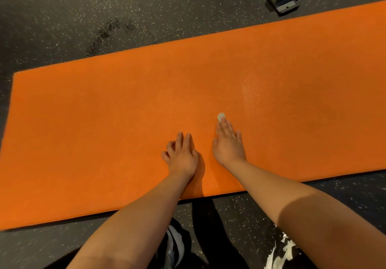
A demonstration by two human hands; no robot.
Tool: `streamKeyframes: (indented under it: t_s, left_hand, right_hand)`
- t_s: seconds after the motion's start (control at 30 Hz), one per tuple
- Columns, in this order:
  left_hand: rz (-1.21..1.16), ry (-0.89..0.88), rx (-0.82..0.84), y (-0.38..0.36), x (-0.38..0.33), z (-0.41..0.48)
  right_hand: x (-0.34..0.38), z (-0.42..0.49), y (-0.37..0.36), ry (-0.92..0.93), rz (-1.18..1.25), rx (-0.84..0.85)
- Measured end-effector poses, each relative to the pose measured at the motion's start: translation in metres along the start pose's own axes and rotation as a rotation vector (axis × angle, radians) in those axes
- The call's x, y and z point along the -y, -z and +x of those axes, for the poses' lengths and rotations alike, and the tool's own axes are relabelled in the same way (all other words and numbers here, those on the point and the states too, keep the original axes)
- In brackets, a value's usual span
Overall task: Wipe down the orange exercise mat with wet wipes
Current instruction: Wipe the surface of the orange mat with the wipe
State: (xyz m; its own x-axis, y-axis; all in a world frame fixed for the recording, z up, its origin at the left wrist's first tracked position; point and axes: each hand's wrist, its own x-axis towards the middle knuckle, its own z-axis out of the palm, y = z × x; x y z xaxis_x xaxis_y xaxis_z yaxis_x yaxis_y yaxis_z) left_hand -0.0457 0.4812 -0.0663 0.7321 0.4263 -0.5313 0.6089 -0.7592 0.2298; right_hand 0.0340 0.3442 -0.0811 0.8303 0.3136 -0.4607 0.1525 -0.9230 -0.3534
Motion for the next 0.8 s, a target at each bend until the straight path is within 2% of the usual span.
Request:
streamKeyframes:
  t_s: [0.07,0.17,0.23,0.33,0.43,0.5,0.57,0.63,0.7,0.8]
  left_hand:
    - [-0.004,0.018,-0.002,0.001,-0.004,0.001]
    - [-0.025,-0.008,-0.016,0.005,-0.006,0.003]
    - [-0.021,-0.060,-0.024,0.006,-0.006,0.006]
    - [0.026,-0.073,-0.003,0.007,-0.001,0.011]
    - [0.054,-0.060,0.024,0.008,0.000,0.015]
    - [0.051,-0.042,0.015,0.011,-0.007,0.019]
    - [0.040,-0.042,-0.020,0.016,-0.015,0.025]
    - [0.021,-0.079,-0.067,0.019,-0.020,0.034]
    - [-0.014,-0.110,-0.089,0.021,-0.024,0.045]
    - [-0.033,-0.128,-0.054,0.021,-0.032,0.058]
  right_hand:
    - [0.013,-0.008,-0.008,0.064,0.035,0.047]
    - [0.024,-0.020,-0.020,0.267,0.027,0.137]
    - [0.015,-0.017,-0.018,0.298,-0.011,0.124]
    - [-0.011,0.000,-0.003,0.125,-0.040,0.005]
    - [-0.024,0.015,0.012,-0.106,0.065,-0.070]
    - [-0.014,0.024,0.013,-0.133,0.090,-0.080]
    - [0.003,0.030,0.010,-0.035,0.109,-0.060]
    - [0.016,0.034,0.008,0.138,0.119,0.007]
    - [0.020,0.035,0.006,0.269,0.055,0.072]
    - [0.011,0.039,0.009,0.255,-0.045,0.032]
